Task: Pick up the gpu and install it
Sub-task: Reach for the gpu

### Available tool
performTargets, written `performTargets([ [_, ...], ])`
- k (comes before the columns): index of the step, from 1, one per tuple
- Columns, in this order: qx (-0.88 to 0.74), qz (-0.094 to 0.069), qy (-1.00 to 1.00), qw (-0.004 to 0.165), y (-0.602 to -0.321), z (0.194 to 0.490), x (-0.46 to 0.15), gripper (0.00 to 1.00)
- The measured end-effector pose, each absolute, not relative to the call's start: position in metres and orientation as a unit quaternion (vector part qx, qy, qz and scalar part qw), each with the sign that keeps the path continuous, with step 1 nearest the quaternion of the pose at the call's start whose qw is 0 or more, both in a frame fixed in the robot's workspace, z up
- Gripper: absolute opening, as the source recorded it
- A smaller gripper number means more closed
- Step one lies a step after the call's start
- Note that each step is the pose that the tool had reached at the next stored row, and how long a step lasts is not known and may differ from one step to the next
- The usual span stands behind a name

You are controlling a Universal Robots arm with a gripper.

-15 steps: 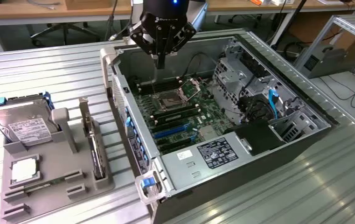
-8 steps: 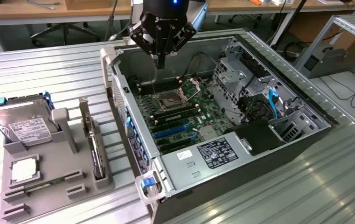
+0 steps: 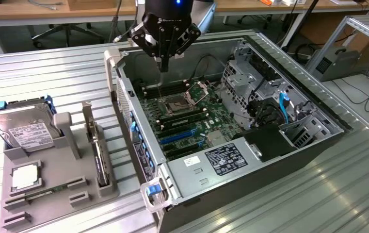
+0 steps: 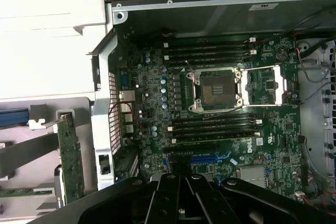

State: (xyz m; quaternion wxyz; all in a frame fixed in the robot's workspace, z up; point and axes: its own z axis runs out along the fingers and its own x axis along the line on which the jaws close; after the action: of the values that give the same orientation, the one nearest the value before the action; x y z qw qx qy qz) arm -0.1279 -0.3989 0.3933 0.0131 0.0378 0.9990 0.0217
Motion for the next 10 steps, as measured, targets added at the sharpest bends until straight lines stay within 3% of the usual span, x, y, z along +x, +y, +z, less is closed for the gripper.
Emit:
performTargets([
  [10, 0.038, 0.022, 0.999, 0.013, -0.399, 0.393, -0.141, 0.11],
])
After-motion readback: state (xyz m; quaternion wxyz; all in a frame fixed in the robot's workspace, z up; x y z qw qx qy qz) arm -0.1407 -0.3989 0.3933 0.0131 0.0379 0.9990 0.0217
